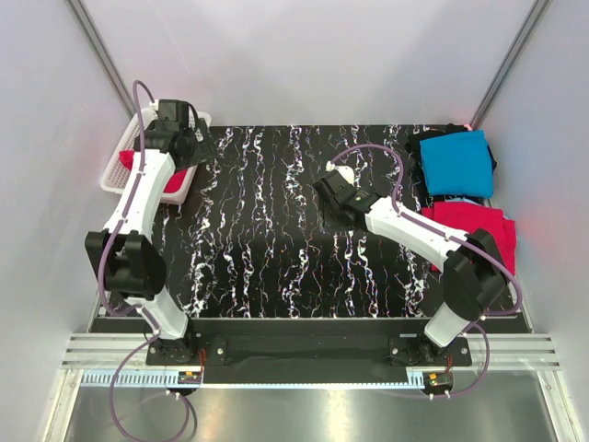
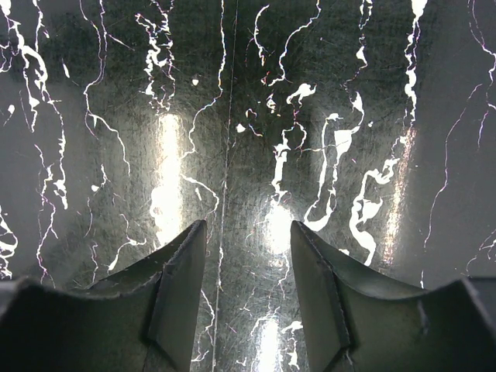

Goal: Fold and stack the t-shirts
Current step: Grab the tshirt from the pile

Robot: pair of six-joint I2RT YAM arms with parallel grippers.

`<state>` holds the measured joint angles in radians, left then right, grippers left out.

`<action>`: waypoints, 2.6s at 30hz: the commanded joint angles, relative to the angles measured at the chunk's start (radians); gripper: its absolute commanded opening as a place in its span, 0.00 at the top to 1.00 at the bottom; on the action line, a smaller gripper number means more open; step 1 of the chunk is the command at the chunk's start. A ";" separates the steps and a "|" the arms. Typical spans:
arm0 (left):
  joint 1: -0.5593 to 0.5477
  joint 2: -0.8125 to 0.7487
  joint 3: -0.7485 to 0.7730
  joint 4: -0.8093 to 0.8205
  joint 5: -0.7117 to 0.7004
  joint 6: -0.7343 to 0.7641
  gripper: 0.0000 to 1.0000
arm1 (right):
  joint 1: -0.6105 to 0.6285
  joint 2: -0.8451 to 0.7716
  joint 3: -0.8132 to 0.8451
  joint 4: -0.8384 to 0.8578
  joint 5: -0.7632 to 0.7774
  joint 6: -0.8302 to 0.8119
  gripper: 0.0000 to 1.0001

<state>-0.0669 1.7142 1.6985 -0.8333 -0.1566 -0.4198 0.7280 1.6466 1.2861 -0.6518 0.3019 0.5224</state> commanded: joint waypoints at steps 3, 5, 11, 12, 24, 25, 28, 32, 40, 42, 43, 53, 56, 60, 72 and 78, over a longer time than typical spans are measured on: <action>-0.001 -0.073 0.001 0.040 -0.043 0.027 0.01 | 0.011 -0.038 0.019 0.006 0.000 0.022 0.46; -0.001 -0.068 0.006 0.042 -0.057 0.019 0.01 | 0.010 -0.036 0.021 0.007 0.002 0.021 0.46; 0.003 -0.036 0.033 0.043 -0.155 -0.008 0.01 | 0.011 -0.038 0.021 0.003 0.006 0.013 0.46; 0.010 -0.006 0.065 0.042 -0.159 -0.008 0.01 | 0.011 -0.037 0.022 0.004 0.008 0.008 0.46; 0.191 0.465 0.613 -0.193 -0.139 -0.174 0.01 | 0.011 0.018 0.044 0.003 0.005 -0.035 0.45; 0.197 0.488 0.618 -0.184 -0.147 -0.178 0.01 | 0.010 0.034 0.057 0.001 0.003 -0.042 0.45; 0.211 0.519 0.633 -0.168 -0.193 -0.191 0.03 | 0.011 0.068 0.084 0.003 -0.010 -0.056 0.45; 0.236 0.574 0.615 -0.136 -0.178 -0.192 0.03 | 0.011 0.099 0.104 0.001 -0.017 -0.059 0.45; 0.289 0.642 0.509 -0.096 -0.005 -0.290 0.03 | 0.011 0.114 0.119 -0.002 -0.035 -0.059 0.45; 0.305 0.647 0.463 -0.063 0.043 -0.319 0.04 | 0.011 0.114 0.121 -0.008 -0.040 -0.061 0.45; 0.308 0.654 0.455 -0.055 0.061 -0.336 0.05 | 0.011 0.113 0.122 -0.009 -0.037 -0.059 0.45; 0.308 0.653 0.446 -0.030 0.066 -0.329 0.91 | 0.011 0.128 0.136 -0.038 -0.038 -0.051 0.46; 0.302 0.633 0.443 -0.017 0.089 -0.315 1.00 | 0.011 0.139 0.145 -0.046 -0.044 -0.048 0.46; 0.286 0.553 0.420 0.008 0.060 -0.278 1.00 | 0.011 0.148 0.154 -0.048 -0.049 -0.045 0.46; 0.185 0.177 0.300 0.200 0.045 -0.205 1.00 | 0.011 0.142 0.133 -0.052 -0.044 -0.025 0.48; 0.073 0.069 0.280 0.206 0.178 -0.117 1.00 | 0.005 0.047 0.113 -0.101 0.158 0.152 0.48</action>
<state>0.0559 1.8339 1.9858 -0.6853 -0.0761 -0.6022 0.7288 1.7924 1.4002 -0.7185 0.3202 0.5541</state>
